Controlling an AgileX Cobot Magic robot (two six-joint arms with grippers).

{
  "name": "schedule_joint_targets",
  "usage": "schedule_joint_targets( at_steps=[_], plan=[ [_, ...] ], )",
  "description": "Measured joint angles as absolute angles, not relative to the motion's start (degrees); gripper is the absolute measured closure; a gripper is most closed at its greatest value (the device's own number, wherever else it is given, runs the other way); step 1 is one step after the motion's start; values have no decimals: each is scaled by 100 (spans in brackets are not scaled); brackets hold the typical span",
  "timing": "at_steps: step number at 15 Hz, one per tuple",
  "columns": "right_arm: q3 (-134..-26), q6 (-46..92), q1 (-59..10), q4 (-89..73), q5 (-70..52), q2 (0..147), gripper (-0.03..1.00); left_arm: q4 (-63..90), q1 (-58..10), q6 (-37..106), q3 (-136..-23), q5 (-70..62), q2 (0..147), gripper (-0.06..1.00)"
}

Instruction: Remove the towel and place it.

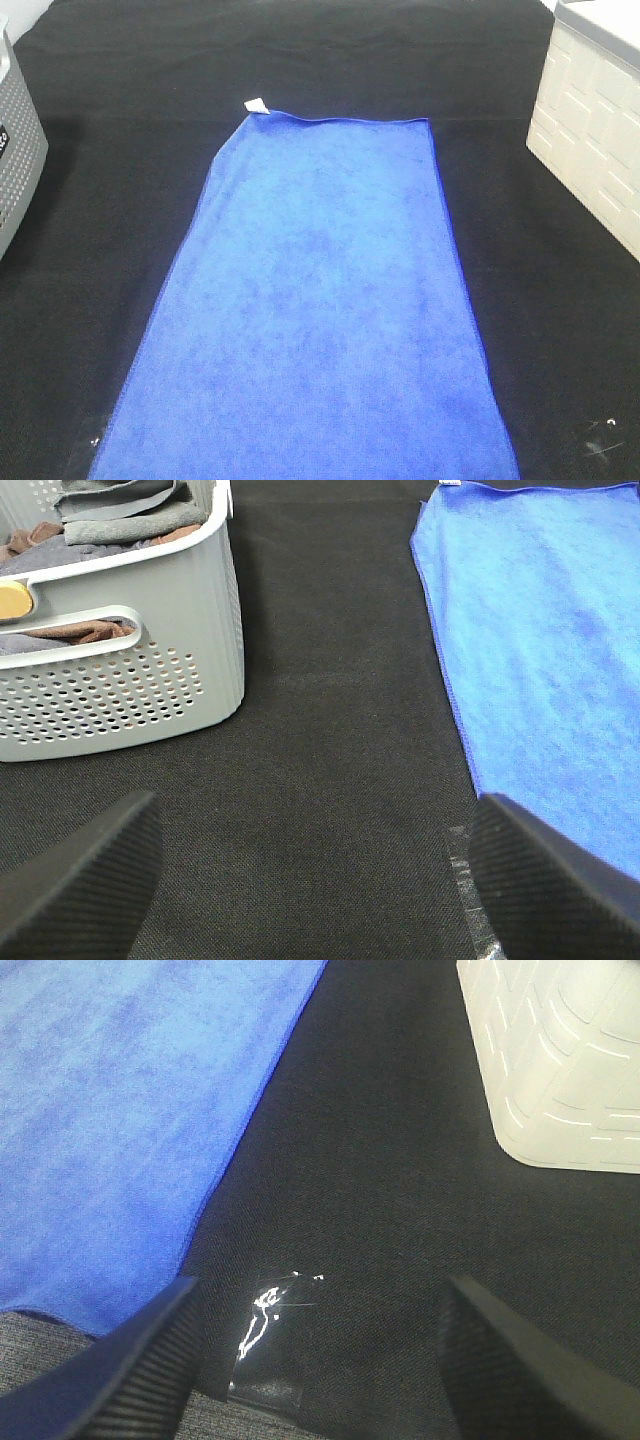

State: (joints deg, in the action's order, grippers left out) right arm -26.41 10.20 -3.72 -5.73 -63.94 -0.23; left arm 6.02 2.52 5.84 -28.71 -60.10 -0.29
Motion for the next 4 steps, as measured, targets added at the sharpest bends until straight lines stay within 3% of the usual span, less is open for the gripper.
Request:
schedule_joint_targets(
  at_steps=[4],
  plan=[
    [-2641,1020,-372,-573,-6394,-23,31,607,252,584,-2871,-6010,-29,16]
  ],
)
